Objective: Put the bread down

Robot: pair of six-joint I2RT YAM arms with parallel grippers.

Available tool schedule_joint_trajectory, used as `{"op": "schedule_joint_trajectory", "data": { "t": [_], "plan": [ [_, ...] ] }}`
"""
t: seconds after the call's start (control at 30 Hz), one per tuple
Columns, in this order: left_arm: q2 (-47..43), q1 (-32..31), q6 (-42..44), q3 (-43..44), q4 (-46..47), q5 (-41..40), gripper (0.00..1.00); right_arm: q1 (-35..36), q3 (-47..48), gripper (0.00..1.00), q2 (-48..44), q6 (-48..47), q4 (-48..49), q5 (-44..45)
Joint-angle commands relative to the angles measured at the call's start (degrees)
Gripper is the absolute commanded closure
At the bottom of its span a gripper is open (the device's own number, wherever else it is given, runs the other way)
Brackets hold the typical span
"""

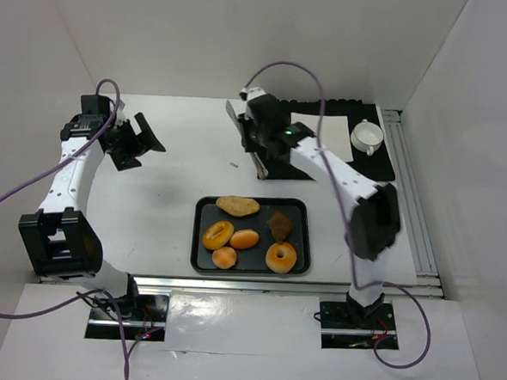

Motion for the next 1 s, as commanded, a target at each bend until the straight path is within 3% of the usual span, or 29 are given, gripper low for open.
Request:
{"op": "schedule_joint_trajectory", "data": {
  "t": [0.0,0.13,0.37,0.67,0.83,0.97],
  "plan": [
    [-3.2,0.3,1.5,-0.4,1.0,1.9,0.00,1.0,-12.1,0.74,-17.3,4.7,-4.7,-3.9],
    [-3.8,0.3,1.5,-0.4,1.0,2.5,0.00,4.2,-27.4,0.72,-31.4,12.7,-13.2,-6.2],
    [-5.0,0.3,0.9,-1.0,1.0,2.5,0.00,12.9,-39.3,0.61,-48.4,25.3,-22.9,-7.4],
    [-7.2,0.3,0.9,-1.5,1.0,3.0,0.00,15.8,-41.1,0.48,-51.7,27.8,-28.9,-6.9],
    [-7.2,0.3,0.9,-2.0,0.4,3.0,0.00,15.8,-40.6,0.36,-48.9,25.0,-30.1,-8.1],
    [-7.2,0.3,0.9,-2.0,0.4,1.9,0.00,15.8,-39.3,0.36,-46.7,23.7,-30.8,-7.6]
  ]
}}
